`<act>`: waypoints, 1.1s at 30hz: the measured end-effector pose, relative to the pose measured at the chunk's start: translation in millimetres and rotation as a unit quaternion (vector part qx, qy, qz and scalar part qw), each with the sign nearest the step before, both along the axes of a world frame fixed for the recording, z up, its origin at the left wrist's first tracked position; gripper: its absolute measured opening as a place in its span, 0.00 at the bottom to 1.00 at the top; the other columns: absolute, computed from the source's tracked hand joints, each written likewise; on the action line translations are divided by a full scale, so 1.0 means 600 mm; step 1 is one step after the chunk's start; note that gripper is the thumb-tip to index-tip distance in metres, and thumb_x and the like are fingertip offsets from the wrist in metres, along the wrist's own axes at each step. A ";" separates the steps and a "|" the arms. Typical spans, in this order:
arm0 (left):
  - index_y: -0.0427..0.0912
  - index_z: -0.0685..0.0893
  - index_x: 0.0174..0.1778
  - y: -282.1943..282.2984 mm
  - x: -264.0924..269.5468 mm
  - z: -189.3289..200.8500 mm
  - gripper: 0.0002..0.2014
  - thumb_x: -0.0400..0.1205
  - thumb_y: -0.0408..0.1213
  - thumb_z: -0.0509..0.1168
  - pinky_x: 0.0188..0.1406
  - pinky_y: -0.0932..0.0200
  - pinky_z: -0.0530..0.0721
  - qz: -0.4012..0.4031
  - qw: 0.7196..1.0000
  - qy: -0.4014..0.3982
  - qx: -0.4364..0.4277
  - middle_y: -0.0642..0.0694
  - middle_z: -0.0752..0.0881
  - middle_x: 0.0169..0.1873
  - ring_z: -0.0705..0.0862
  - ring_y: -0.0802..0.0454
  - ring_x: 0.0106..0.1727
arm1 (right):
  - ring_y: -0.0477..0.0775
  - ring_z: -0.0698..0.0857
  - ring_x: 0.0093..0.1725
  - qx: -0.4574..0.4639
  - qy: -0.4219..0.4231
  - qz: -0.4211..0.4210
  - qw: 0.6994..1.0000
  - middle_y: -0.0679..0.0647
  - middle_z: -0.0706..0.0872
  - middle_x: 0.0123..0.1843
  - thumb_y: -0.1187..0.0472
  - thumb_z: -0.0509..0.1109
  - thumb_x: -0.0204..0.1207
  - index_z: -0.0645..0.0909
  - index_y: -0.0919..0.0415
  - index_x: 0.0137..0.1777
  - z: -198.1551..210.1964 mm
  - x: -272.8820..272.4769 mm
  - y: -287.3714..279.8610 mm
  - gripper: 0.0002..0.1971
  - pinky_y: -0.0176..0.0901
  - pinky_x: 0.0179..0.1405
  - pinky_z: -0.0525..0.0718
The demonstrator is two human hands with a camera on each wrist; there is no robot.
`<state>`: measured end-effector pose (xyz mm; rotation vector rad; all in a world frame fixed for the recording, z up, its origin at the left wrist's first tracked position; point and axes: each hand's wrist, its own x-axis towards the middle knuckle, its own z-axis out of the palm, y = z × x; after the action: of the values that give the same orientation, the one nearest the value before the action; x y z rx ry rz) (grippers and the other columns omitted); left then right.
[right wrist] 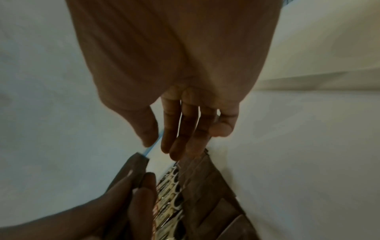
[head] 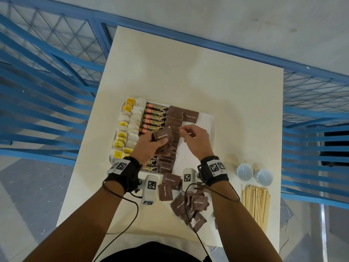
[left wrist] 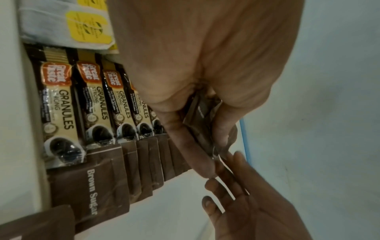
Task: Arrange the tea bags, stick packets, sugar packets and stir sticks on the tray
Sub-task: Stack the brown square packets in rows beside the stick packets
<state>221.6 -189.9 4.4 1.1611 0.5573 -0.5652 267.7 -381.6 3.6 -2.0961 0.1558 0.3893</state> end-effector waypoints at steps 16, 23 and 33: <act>0.43 0.87 0.59 0.003 -0.006 0.012 0.11 0.81 0.38 0.76 0.31 0.53 0.91 0.091 0.988 -0.036 0.117 0.43 0.94 0.45 0.94 0.43 0.42 | 0.48 0.91 0.41 0.043 0.052 0.071 0.995 0.48 0.92 0.41 0.56 0.78 0.76 0.87 0.52 0.48 0.030 -0.017 0.017 0.04 0.36 0.41 0.84; 0.44 0.88 0.58 0.006 -0.007 0.008 0.13 0.78 0.39 0.79 0.40 0.44 0.92 -0.007 0.986 -0.065 0.154 0.39 0.93 0.47 0.94 0.39 0.43 | 0.34 0.85 0.45 0.001 0.006 0.110 0.994 0.36 0.88 0.44 0.55 0.75 0.80 0.90 0.49 0.52 0.039 -0.002 0.020 0.04 0.24 0.45 0.80; 0.44 0.88 0.57 -0.009 -0.015 0.016 0.10 0.82 0.39 0.76 0.33 0.52 0.90 0.032 0.991 -0.047 0.119 0.40 0.94 0.44 0.94 0.40 0.42 | 0.45 0.90 0.38 0.130 0.047 -0.059 0.989 0.55 0.93 0.43 0.64 0.76 0.78 0.89 0.59 0.47 0.048 -0.002 0.014 0.01 0.28 0.35 0.81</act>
<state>212.7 -195.2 14.2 1.3838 0.5890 -0.3936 266.6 -373.1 32.5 -1.8029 0.2693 0.4139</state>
